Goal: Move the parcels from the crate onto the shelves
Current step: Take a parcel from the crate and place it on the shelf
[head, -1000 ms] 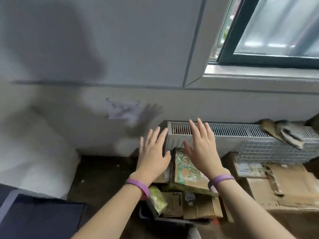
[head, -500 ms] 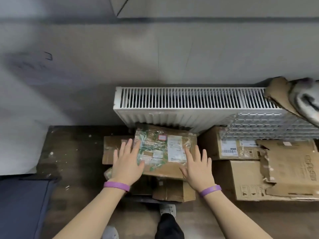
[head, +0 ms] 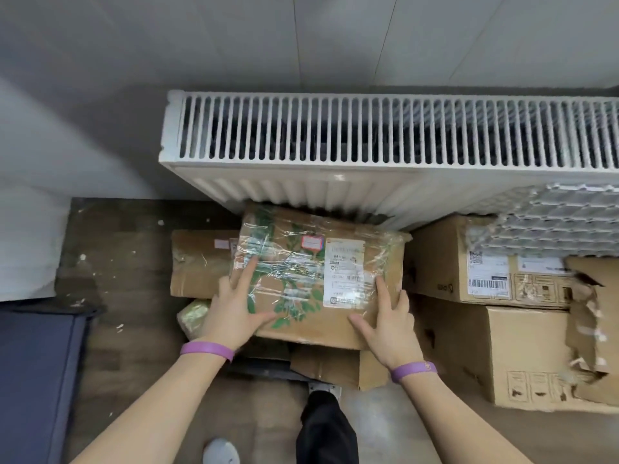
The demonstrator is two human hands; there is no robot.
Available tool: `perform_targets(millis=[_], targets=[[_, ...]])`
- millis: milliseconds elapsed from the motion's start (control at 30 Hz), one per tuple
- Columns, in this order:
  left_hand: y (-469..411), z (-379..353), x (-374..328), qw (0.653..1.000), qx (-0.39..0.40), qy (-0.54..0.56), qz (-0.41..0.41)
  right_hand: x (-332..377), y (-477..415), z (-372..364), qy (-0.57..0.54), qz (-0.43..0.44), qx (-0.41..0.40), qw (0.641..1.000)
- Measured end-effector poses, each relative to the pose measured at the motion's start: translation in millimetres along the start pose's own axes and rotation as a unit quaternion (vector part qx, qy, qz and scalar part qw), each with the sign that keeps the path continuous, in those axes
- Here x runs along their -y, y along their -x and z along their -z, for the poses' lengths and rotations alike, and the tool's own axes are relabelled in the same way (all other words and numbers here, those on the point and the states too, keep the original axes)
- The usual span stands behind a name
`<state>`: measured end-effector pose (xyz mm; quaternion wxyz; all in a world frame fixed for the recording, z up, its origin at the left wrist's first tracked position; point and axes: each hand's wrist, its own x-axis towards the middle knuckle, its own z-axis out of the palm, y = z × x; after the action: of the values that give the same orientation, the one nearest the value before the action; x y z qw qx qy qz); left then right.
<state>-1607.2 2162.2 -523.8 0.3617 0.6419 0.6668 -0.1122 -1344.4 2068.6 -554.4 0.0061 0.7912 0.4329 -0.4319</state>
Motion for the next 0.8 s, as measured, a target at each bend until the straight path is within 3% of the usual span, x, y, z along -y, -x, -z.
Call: perform_targets(millis=[100,300,533,667,800], targets=[[12.7,6.5,-0.3,0.999,-0.016,0.037,0.001,-1.0,13.0,9.3,-0.058,0.017,-0.001,0.998],[76.7,39.6,6.5,0.993,-0.040,0.109,0.030,29.1,68.2,25.8,0.024,0.077,-0.025,0.996],[183.4,120.8,30.1,0.970,-0.166,0.169,0.053,111.2,154.1,47.8,0.045,0.173,-0.079,0.981],[253.6,160.0,61.2,0.944,-0.235,0.217,0.082,182.7,202.8,64.8,0.066,0.268,-0.103,0.955],[333.1,189.8,105.3,0.890,-0.331,0.303,0.082,261.1,259.9,69.4,0.086,0.376,-0.125,0.914]])
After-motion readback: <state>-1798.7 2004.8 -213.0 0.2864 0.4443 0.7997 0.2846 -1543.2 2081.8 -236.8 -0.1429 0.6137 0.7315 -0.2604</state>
